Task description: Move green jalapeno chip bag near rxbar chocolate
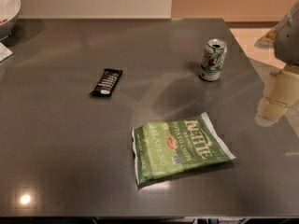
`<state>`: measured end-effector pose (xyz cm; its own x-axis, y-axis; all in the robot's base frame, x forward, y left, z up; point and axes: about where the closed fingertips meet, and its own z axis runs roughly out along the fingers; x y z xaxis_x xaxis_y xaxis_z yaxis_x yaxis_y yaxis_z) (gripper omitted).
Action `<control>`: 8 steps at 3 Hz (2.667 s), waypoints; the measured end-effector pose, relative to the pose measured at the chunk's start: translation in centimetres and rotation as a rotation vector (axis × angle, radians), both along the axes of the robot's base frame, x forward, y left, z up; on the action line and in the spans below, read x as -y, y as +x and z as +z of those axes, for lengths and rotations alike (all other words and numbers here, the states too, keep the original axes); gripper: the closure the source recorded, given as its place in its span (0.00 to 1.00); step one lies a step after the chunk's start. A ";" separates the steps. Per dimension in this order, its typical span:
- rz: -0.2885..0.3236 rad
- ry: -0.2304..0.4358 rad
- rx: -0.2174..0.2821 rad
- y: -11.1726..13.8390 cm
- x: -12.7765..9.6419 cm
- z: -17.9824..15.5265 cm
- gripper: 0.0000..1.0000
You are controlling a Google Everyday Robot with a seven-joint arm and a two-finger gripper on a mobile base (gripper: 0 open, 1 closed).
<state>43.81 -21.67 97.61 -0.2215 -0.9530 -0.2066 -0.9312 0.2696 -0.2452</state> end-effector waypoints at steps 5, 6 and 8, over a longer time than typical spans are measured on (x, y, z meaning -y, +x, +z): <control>0.118 0.059 -0.043 0.0 -3.3 -1.6 0.00; 0.209 0.092 -0.072 -0.5 -6.0 -3.4 0.00; 0.361 0.075 -0.140 -2.6 -10.5 -8.7 0.00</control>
Offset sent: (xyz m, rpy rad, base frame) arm -0.0006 0.0253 -0.0153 0.0464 0.0696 0.1112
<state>41.25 -11.18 88.93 0.0944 -0.9582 -0.2699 -0.9925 -0.0694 -0.1007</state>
